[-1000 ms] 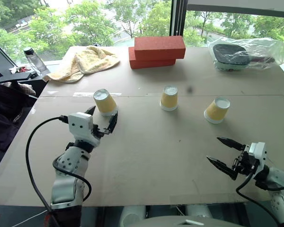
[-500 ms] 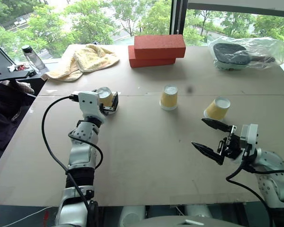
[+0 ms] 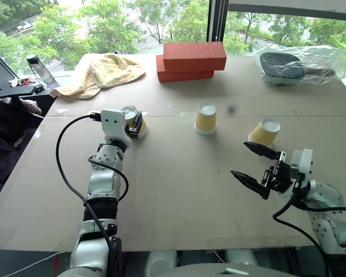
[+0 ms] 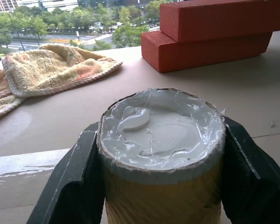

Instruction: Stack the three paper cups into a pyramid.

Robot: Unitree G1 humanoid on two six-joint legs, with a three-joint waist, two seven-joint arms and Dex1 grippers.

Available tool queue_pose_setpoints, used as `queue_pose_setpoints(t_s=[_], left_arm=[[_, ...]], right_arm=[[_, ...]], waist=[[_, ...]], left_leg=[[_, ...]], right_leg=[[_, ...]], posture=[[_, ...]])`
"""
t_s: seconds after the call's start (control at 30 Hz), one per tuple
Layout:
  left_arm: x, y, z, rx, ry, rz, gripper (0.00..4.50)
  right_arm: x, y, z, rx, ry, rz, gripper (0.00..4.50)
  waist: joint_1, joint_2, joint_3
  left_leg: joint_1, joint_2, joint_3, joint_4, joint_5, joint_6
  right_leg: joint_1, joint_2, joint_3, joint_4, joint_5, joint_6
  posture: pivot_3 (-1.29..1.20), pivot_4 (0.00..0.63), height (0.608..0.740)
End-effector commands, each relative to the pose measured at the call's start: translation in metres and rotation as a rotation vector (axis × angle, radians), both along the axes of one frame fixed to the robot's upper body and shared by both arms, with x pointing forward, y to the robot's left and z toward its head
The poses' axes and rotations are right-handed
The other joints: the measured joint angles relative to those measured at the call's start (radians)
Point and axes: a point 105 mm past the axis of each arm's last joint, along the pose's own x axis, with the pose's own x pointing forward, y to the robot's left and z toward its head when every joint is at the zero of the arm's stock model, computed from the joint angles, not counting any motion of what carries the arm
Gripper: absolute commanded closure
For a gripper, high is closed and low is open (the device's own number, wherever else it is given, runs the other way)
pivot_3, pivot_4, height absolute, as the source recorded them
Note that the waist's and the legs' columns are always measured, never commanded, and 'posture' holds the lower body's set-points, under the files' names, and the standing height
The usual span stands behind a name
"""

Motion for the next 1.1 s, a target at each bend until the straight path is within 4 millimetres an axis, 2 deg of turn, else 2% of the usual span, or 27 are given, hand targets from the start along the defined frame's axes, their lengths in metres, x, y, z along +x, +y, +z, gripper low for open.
queue_pose_setpoints(t_s=[0.03, 0.13, 0.27, 0.43, 0.53, 0.57, 0.63, 0.67, 0.7, 0.77, 0.93, 1.1], left_arm=[[-0.008, -0.035, 0.022, 0.028, -0.084, -0.198, 2.07], [-0.025, -0.072, 0.021, 0.033, -0.076, -0.43, 2.07], [-0.064, -0.131, 0.005, 0.094, 0.014, -0.839, 2.07], [-0.093, -0.161, -0.022, 0.156, 0.123, -1.094, 2.07], [-0.094, -0.168, -0.031, 0.201, 0.142, -1.132, 2.07], [-0.092, -0.168, -0.03, 0.194, 0.135, -1.128, 1.27], [-0.092, -0.17, -0.027, 0.159, 0.124, -1.144, 0.78], [-0.093, -0.171, -0.026, 0.15, 0.124, -1.156, 0.28], [-0.093, -0.171, -0.024, 0.158, 0.112, -1.161, 0.13], [-0.095, -0.173, -0.019, 0.209, 0.072, -1.168, 0.13], [-0.105, -0.177, 0.018, 0.241, -0.049, -1.196, 0.13], [-0.109, -0.168, 0.051, 0.24, -0.116, -1.18, 0.13]], right_arm=[[-0.004, -0.007, 0.01, 0.006, -0.032, -0.015, 0.0], [-0.005, -0.019, 0.004, -0.02, -0.014, -0.045, 0.0], [-0.008, -0.042, -0.009, -0.064, 0.02, -0.108, 0.0], [-0.008, -0.052, -0.017, -0.089, 0.033, -0.148, 0.0], [-0.009, -0.052, -0.017, -0.09, 0.028, -0.158, 0.0], [-0.008, -0.052, -0.017, -0.087, 0.026, -0.161, 0.0], [-0.007, -0.052, -0.015, -0.073, 0.019, -0.179, 0.0], [-0.005, -0.052, -0.014, -0.066, 0.013, -0.193, 0.0], [-0.003, -0.053, -0.013, -0.061, 0.013, -0.215, 0.0], [0.003, -0.058, -0.014, -0.056, 0.029, -0.269, 0.0], [0.013, -0.072, -0.009, -0.008, 0.032, -0.372, 0.0], [0.039, -0.09, -0.009, -0.021, 0.02, -0.542, 0.0]], waist=[[0.001, 0.0, 0.0], [0.002, 0.0, 0.0], [0.0, 0.0, 0.0], [-0.004, 0.001, 0.001], [-0.001, 0.002, 0.0], [0.0, 0.002, 0.0], [0.001, 0.002, 0.0], [0.001, 0.002, 0.0], [0.0, 0.002, 0.001], [0.0, 0.002, 0.001], [0.0, 0.002, 0.001], [-0.004, 0.003, 0.002]], left_leg=[[0.0, 0.0, 0.0, 0.0, 0.0, 0.0], [-0.001, 0.0, 0.0, 0.0, 0.0, 0.0], [-0.001, 0.0, 0.0, 0.0, 0.0, -0.001], [0.003, 0.0, 0.001, 0.0, -0.002, 0.003], [0.004, 0.0, 0.001, 0.0, -0.002, 0.003], [0.003, 0.0, 0.001, 0.0, -0.002, 0.003], [0.003, 0.0, 0.001, 0.0, -0.002, 0.003], [0.002, -0.001, 0.001, 0.001, -0.002, 0.003], [0.002, -0.001, 0.001, 0.001, -0.002, 0.003], [0.001, -0.001, 0.001, 0.002, -0.002, 0.003], [0.001, 0.0, 0.0, 0.003, -0.002, 0.003], [0.001, 0.0, 0.001, 0.003, -0.002, 0.003]], right_leg=[[0.0, 0.0, 0.0, 0.0, 0.0, 0.0], [0.0, 0.0, 0.0, -0.001, 0.0, 0.0], [0.0, 0.0, 0.001, -0.001, 0.0, 0.0], [0.0, 0.002, 0.004, 0.003, 0.0, 0.0], [0.0, 0.003, 0.004, 0.004, -0.001, 0.0], [0.0, 0.003, 0.004, 0.004, -0.001, 0.0], [0.0, 0.003, 0.004, 0.003, -0.001, 0.0], [0.0, 0.002, 0.004, 0.003, -0.001, 0.0], [0.0, 0.002, 0.004, 0.003, -0.001, 0.0], [0.0, 0.002, 0.004, 0.002, -0.001, 0.0], [0.0, 0.002, 0.004, 0.003, -0.001, 0.0], [0.0, 0.003, 0.005, 0.003, -0.001, 0.0]], posture=[[0.0, 0.15, 0.73], [0.0, 0.15, 0.73], [0.0, 0.15, 0.73], [0.0, 0.15, 0.73], [0.0, 0.15, 0.73], [0.0, 0.15, 0.73], [0.0, 0.15, 0.73], [0.0, 0.15, 0.73], [0.0, 0.15, 0.73], [0.0, 0.15, 0.73], [0.0, 0.15, 0.73], [0.0, 0.15, 0.73]])
